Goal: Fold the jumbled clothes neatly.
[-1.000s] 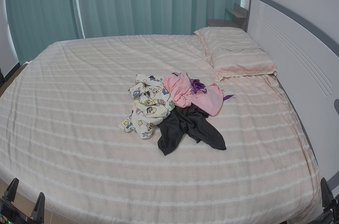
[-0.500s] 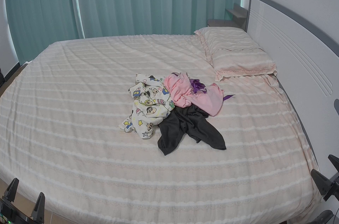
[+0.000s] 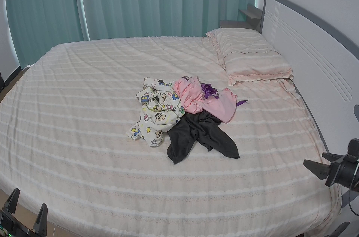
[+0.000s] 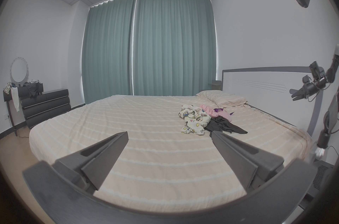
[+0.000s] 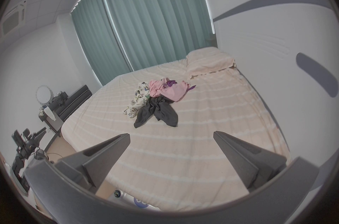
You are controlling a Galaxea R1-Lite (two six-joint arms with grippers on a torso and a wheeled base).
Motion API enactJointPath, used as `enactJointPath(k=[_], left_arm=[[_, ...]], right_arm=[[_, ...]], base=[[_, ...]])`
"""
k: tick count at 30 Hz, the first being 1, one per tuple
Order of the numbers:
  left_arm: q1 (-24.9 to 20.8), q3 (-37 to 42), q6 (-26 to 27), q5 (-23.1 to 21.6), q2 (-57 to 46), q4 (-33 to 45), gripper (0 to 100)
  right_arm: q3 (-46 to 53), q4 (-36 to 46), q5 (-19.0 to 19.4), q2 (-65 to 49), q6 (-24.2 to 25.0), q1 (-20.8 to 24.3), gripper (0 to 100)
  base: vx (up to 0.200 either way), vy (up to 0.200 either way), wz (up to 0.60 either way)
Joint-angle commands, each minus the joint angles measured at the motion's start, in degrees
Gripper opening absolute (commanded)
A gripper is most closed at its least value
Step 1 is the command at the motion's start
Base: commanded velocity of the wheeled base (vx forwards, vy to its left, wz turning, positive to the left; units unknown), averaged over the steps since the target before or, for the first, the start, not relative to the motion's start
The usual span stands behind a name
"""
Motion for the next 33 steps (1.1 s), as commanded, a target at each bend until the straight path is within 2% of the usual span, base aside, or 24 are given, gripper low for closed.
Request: enactJointPath(k=[1,16,23,33], left_arm=[[0.0,0.9,0.0,0.0,-0.8,0.0,100],[0.0,0.9,0.0,0.0,-0.8,0.0,100],[0.0,0.9,0.0,0.0,-0.8,0.0,100],[0.0,0.8,0.0,0.0,-0.8,0.0,100]], right_arm=[[-3.6,-9.3,-0.1,21.1,3.9,1.8,100],[-13.2,-21.1,-2.6,44.5,10.1,4.7,100],[-20.3,-29.2,-8.5,59.1,14.7,8.6,100],[-29.6,-33.1,-10.3,72.9,16.1,10.1,100]], base=[[0.0,0.0,0.0],[0.0,0.0,0.0],[0.0,0.0,0.0],[0.0,0.0,0.0]])
